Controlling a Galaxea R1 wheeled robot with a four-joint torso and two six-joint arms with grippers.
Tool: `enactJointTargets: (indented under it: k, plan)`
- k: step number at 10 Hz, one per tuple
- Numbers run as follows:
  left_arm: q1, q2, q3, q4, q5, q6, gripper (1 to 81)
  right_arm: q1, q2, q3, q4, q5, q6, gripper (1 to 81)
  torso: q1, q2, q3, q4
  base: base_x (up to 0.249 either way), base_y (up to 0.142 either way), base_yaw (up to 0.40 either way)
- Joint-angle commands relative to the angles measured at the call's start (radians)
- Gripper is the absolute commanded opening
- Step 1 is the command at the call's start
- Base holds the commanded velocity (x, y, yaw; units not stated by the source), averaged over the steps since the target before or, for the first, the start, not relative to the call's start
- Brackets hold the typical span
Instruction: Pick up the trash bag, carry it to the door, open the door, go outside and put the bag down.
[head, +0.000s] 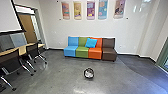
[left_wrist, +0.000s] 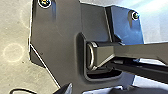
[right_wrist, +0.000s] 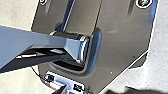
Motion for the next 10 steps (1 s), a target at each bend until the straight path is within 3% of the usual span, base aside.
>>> enactJointTargets:
  k: [1,10]
  plan:
    - [-0.034,-0.001,0.005,0.008,0.059,0.007,81.1,0.035,-0.004,0.002,-0.009,-0.067,-0.003,81.1,0.000,0.000,0.000,0.000,0.137,0.000,0.000]
    - [-0.034,-0.001,0.005,0.008,0.059,0.007,81.1,0.035,0.000,0.002,-0.009,-0.067,-0.004,81.1,0.000,0.000,0.000,0.000,0.146,0.000,0.000]
